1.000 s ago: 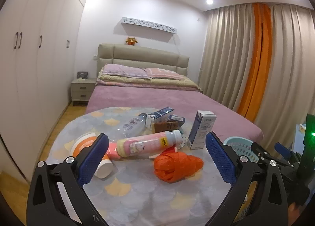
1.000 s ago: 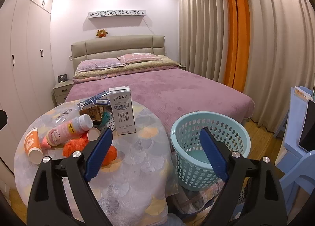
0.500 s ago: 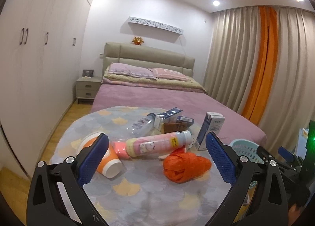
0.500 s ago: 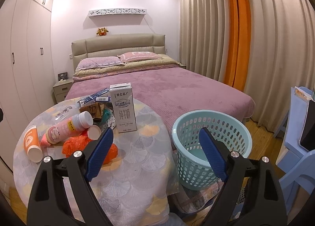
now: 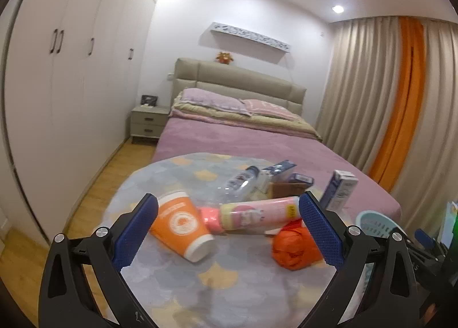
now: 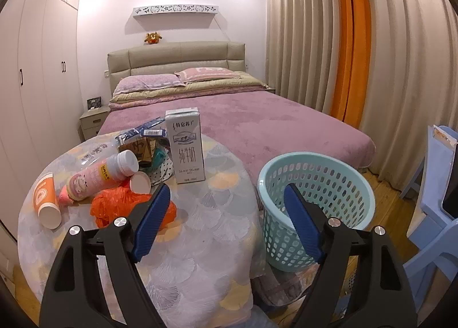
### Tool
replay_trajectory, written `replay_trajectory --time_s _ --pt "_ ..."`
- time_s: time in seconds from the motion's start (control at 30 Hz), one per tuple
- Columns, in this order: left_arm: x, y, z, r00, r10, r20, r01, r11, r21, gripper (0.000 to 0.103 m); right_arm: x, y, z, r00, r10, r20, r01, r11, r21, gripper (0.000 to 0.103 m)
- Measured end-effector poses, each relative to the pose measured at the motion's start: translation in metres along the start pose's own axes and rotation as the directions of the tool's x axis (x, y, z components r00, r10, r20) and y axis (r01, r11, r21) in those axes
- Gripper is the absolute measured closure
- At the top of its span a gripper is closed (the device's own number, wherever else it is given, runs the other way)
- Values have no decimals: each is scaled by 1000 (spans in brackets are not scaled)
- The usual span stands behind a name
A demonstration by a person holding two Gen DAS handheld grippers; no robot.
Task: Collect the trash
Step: 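Grasp the orange plastic bag with the right tool while the left tool grasps the orange soymilk cup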
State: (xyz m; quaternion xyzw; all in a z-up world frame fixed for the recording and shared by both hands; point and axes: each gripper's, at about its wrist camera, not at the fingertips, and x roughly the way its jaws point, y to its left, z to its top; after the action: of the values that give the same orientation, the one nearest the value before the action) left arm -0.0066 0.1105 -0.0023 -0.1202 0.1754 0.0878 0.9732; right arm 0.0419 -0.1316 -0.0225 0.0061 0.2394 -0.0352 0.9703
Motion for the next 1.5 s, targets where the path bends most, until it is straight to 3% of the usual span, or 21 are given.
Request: replay_trajectory --time_s 0.4,0.57,0.87,1.03,1.17,1.43,1.5 --pt "11 33 2 998 57 -34 -59 998 -36 7 15 8 -3 1000 5 -27 -5 1000 -15 28" --pt "35 46 -7 991 56 -124 -61 997 -36 7 26 15 -2 999 14 -36 -16 999 -37 33" --pt "90 68 -31 950 26 -313 -52 996 -74 8 65 33 12 988 112 -106 -120 990 -75 36" --pt "117 77 -30 924 -2 -383 -65 985 -162 8 84 41 10 953 241 -185 -253 967 -43 36" --pt "138 76 -32 900 -7 -435 -87 977 -196 8 95 54 3 918 316 -238 -334 942 -37 29" --pt "165 72 -41 855 9 -518 -132 970 -202 10 112 81 -10 870 387 -306 -420 906 -47 23" --pt "167 71 -42 852 16 -523 -134 973 -189 17 115 89 -13 863 392 -319 -433 899 -67 21"
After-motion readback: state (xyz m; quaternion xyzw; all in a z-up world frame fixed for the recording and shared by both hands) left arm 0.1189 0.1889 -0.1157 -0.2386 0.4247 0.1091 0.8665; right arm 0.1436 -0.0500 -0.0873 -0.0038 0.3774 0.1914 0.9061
